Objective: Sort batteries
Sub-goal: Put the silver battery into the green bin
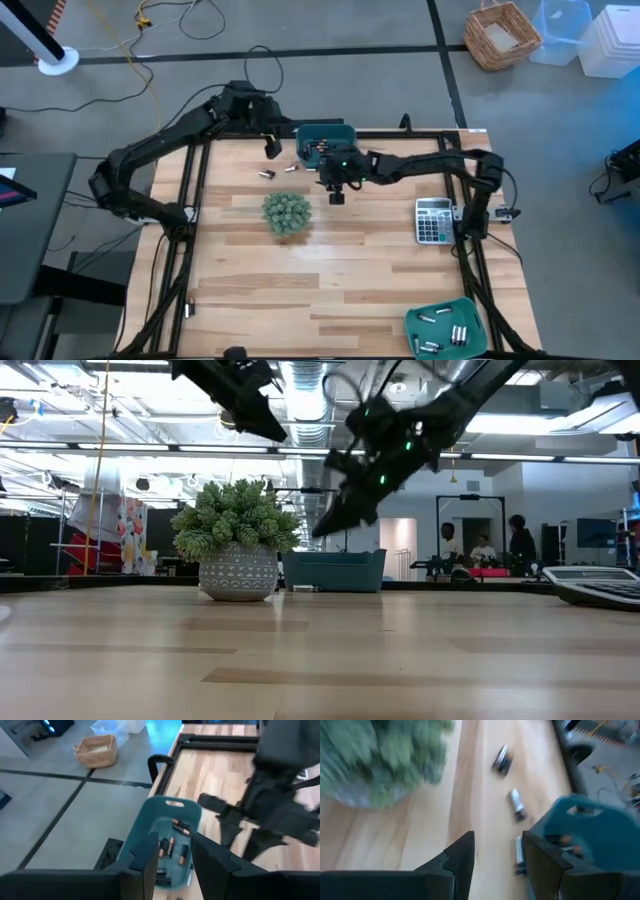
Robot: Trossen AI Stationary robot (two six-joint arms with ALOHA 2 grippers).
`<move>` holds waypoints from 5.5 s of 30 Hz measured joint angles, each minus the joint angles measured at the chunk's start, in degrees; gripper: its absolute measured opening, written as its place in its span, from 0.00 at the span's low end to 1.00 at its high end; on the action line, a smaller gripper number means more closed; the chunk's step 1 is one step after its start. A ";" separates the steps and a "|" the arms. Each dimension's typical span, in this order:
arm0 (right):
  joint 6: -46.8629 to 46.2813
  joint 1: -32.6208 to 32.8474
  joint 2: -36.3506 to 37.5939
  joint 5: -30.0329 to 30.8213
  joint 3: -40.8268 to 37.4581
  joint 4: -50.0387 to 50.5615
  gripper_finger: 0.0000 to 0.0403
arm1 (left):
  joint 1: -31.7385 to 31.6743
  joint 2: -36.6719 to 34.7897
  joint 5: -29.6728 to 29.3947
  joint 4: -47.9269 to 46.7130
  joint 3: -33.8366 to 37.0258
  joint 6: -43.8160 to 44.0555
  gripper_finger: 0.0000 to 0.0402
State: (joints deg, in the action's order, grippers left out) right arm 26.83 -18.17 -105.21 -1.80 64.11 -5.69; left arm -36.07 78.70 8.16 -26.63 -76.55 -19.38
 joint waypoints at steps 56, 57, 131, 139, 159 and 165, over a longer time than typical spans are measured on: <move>15.41 -7.17 -11.55 -19.49 35.01 22.89 0.45 | -3.56 -1.06 -0.60 -9.21 1.11 2.26 0.27; 15.36 -7.55 -12.87 -20.71 36.79 24.19 0.45 | -4.12 -1.49 0.07 -8.51 2.00 2.27 0.27; 32.71 -8.74 -37.20 -20.77 70.38 62.24 0.51 | -8.28 -9.47 5.18 1.66 16.15 4.51 0.27; 18.63 -8.57 -34.10 -22.01 70.49 63.11 0.51 | -8.26 -9.27 5.14 2.43 16.15 4.96 0.27; -14.53 -2.54 -21.10 -11.63 54.45 55.11 0.51 | -12.43 -2.46 12.62 7.74 22.25 0.95 0.27; -26.86 -0.53 -5.38 -0.12 25.14 28.19 0.51 | -13.18 -2.52 12.59 10.08 26.15 0.59 0.27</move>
State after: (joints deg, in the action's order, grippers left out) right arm -0.03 -18.70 -110.60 -1.92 89.25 22.50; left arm -49.25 76.18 20.75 -16.55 -50.41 -18.79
